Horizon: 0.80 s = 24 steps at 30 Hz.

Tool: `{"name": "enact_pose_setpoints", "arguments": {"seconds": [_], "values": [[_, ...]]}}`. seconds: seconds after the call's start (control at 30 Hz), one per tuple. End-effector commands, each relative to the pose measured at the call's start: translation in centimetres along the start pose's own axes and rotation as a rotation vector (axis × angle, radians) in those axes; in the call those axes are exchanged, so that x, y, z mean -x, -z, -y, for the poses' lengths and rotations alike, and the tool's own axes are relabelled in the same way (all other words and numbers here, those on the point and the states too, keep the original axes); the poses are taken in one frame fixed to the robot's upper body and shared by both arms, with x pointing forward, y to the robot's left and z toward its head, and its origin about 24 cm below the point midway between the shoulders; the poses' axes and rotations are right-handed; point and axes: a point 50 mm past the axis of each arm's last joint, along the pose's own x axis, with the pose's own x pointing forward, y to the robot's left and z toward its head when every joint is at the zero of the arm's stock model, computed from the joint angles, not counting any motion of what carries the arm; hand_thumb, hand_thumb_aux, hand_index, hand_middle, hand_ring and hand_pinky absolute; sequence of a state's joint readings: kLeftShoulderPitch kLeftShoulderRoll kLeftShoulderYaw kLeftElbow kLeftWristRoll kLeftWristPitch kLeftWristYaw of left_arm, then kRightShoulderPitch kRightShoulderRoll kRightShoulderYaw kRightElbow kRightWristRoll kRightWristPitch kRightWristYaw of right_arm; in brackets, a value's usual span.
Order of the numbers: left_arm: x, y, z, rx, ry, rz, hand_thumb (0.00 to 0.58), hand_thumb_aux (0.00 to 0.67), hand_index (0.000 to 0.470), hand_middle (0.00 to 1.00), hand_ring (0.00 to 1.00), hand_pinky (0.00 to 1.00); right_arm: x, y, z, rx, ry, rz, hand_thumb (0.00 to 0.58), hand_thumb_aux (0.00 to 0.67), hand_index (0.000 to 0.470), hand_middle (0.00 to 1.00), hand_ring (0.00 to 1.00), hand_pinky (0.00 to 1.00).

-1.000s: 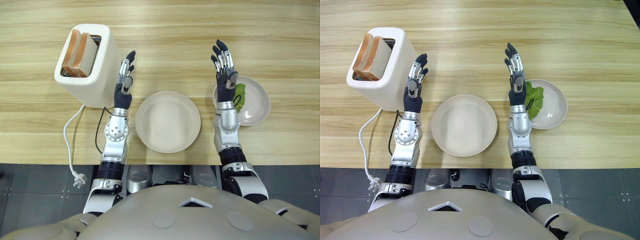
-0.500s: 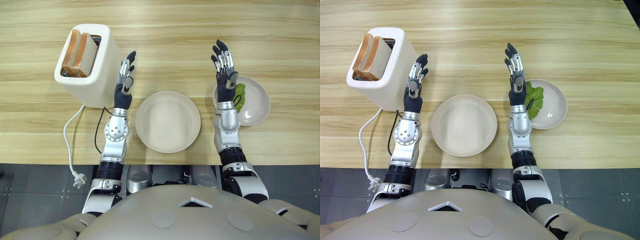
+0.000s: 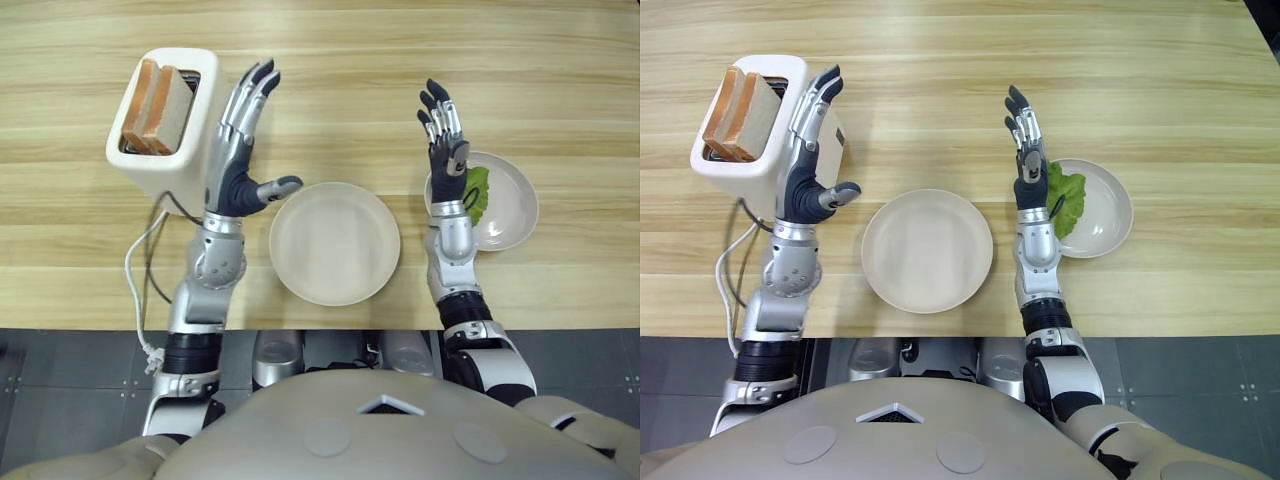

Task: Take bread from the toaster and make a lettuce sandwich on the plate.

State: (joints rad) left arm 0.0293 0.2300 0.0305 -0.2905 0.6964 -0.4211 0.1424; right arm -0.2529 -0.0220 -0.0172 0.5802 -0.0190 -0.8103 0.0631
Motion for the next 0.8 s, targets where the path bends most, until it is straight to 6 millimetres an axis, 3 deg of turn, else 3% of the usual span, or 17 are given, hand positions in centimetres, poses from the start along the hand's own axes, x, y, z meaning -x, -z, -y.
{"name": "enact_pose_setpoints", "arguments": {"seconds": [0.03, 0.2, 0.37, 0.57, 0.8], "values": [[-0.3, 2.4, -3.9, -0.181, 0.033, -0.172, 0.000, 0.000, 0.000, 0.00, 0.00, 0.00, -0.1, 0.4, -0.3, -0.014, -0.007, -0.020, 0.000, 0.000, 0.000, 0.00, 0.00, 0.00], [0.0, 7.1, -7.9, -0.462, 0.131, -0.426, 0.000, 0.000, 0.000, 0.00, 0.00, 0.00, -0.3, 0.5, -0.9, -0.021, -0.020, -0.022, 0.000, 0.000, 0.000, 0.00, 0.00, 0.00], [1.1, 10.4, -10.0, -0.528, 0.125, -0.617, 0.000, 0.000, 0.000, 0.00, 0.00, 0.00, -0.6, 0.6, -1.4, -0.020, -0.032, -0.024, 0.000, 0.000, 0.000, 0.00, 0.00, 0.00], [2.6, 13.0, -8.6, -0.490, 0.167, -0.736, 0.000, 0.000, 0.000, 0.00, 0.00, 0.00, -0.7, 0.8, -1.6, -0.015, -0.041, -0.027, 0.000, 0.000, 0.000, 0.00, 0.00, 0.00], [3.3, 14.6, -7.4, -0.453, 0.211, -0.797, 0.000, 0.000, 0.000, 0.00, 0.00, 0.00, -0.4, 0.8, -1.6, -0.006, -0.046, -0.018, 0.000, 0.000, 0.000, 0.00, 0.00, 0.00]]}}
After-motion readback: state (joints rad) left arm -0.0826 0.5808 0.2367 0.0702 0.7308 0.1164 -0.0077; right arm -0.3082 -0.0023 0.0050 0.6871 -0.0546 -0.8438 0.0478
